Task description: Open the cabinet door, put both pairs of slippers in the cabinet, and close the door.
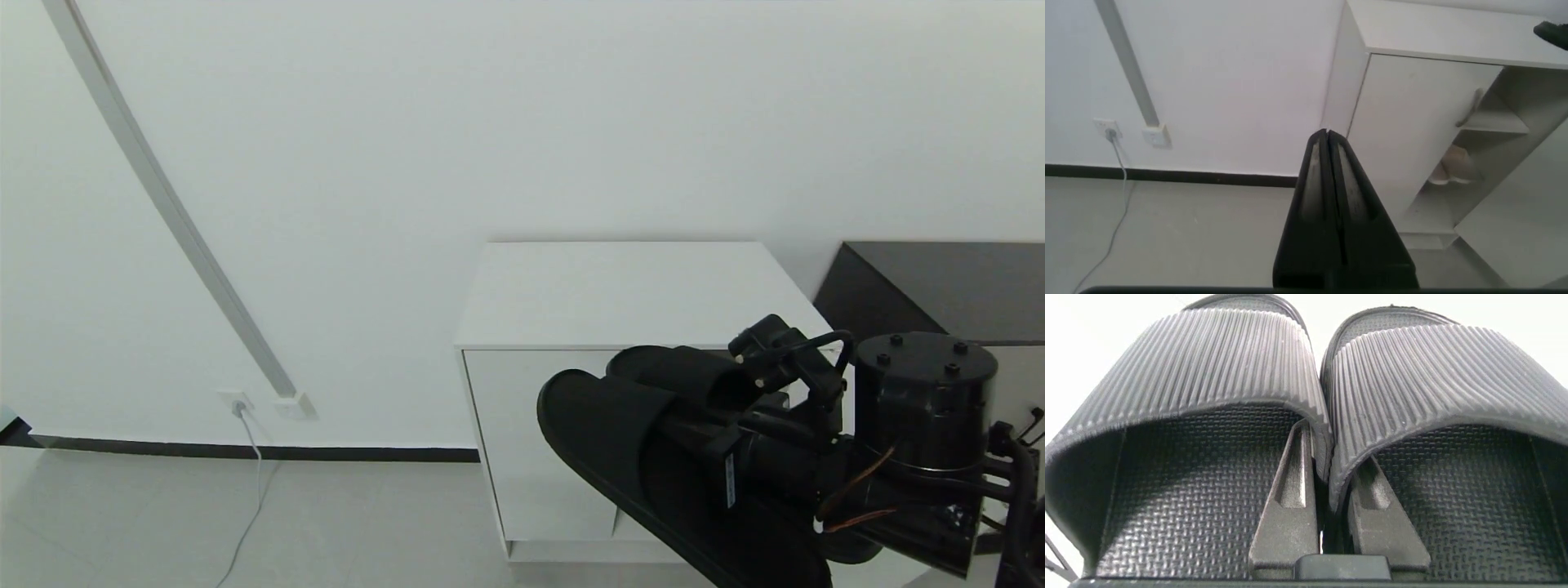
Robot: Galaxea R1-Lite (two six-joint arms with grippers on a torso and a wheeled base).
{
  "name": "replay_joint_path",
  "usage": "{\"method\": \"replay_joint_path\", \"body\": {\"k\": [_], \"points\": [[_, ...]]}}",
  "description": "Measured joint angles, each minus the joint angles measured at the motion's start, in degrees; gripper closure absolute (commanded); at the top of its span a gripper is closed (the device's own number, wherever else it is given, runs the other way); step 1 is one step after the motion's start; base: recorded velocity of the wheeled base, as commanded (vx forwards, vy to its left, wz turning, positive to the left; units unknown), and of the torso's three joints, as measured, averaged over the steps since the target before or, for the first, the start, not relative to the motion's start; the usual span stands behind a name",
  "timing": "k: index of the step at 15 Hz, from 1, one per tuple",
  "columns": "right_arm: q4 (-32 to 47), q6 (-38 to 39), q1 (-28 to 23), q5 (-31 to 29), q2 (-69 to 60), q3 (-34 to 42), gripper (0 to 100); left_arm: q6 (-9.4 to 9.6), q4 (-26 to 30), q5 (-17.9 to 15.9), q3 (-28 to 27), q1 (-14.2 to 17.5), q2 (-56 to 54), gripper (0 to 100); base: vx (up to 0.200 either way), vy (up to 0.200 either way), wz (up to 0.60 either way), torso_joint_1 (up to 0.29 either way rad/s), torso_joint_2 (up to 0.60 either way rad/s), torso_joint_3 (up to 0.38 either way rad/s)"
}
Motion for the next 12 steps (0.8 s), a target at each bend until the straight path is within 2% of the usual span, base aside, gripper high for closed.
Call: {"method": "replay_joint_path", "body": {"k": [10, 12], "points": [[-0.2, -0.1, 0.0, 0.0, 0.0, 0.6, 100, -0.04, 0.0, 0.0, 0.0, 0.0, 0.0, 100, 0.0, -0.2, 0.0, 0.002, 0.0, 0.002], [-0.2, -0.1, 0.3, 0.0, 0.0, 1.0, 100, -0.06, 0.0, 0.0, 0.0, 0.0, 0.0, 100, 0.0, 0.0, 0.0, 0.0, 0.0, 0.0]]}}
